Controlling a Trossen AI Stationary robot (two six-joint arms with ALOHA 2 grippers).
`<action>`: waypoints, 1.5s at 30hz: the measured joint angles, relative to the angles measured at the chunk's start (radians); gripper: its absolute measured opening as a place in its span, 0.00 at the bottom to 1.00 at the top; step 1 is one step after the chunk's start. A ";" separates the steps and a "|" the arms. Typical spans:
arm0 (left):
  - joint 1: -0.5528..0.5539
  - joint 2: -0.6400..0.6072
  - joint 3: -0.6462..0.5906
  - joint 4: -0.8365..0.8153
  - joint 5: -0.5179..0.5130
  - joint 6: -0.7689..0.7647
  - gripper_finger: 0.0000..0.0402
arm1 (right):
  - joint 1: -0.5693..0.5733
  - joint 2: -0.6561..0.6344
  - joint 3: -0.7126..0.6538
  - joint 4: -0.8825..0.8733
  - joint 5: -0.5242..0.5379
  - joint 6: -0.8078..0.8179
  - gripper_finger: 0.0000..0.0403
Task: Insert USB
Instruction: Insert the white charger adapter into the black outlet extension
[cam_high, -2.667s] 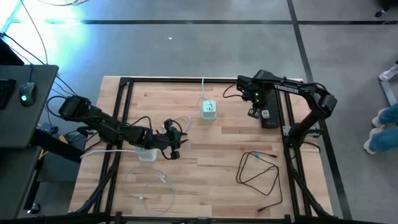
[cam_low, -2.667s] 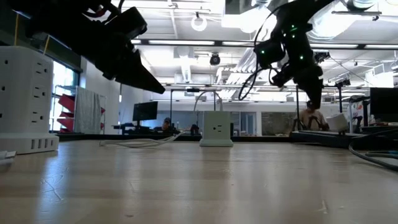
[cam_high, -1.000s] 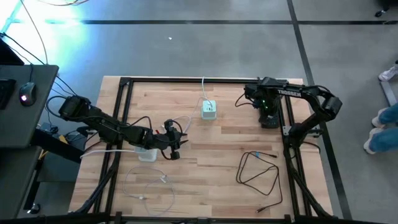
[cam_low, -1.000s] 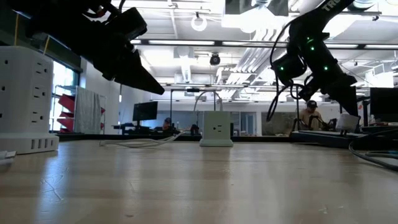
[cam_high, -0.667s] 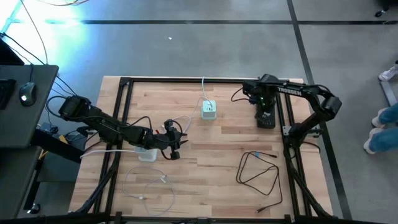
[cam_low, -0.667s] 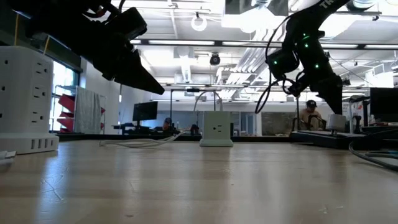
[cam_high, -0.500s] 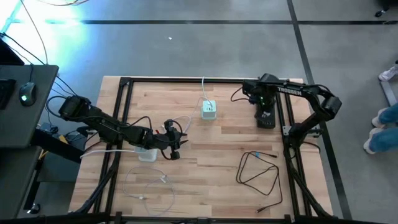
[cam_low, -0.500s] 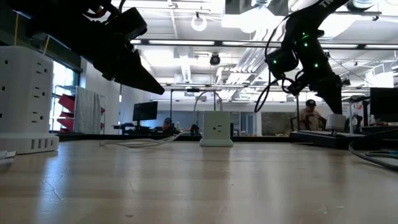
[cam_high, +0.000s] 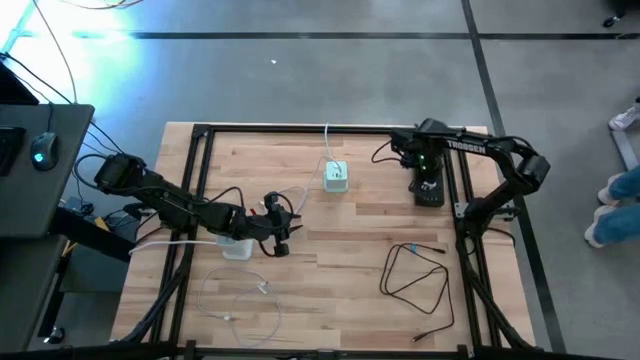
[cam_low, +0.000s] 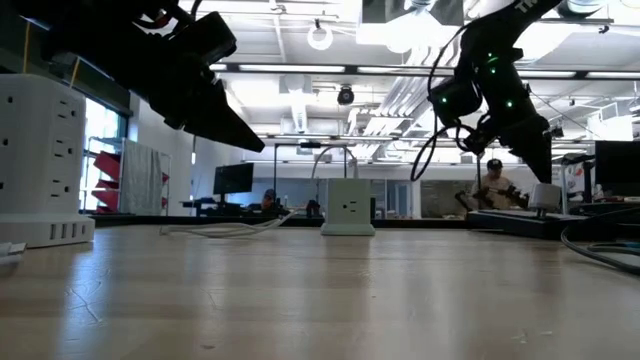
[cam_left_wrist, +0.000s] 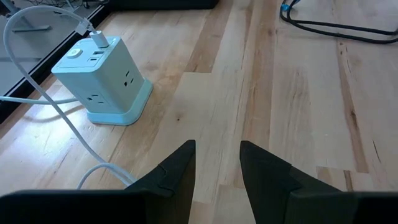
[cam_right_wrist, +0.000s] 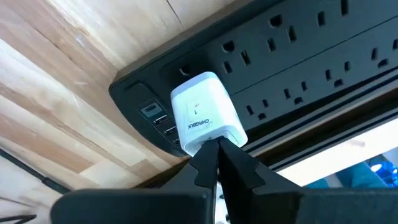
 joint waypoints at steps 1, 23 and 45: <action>0.000 0.000 0.000 0.000 0.000 0.000 0.26 | 0.005 -0.001 0.000 0.011 0.000 0.000 0.00; 0.000 0.000 0.000 0.002 0.000 0.000 0.26 | 0.015 -0.038 -0.003 0.088 -0.033 -0.004 0.00; 0.000 0.000 0.000 0.009 0.000 0.000 0.26 | 0.054 -0.094 0.005 0.120 -0.083 0.068 0.00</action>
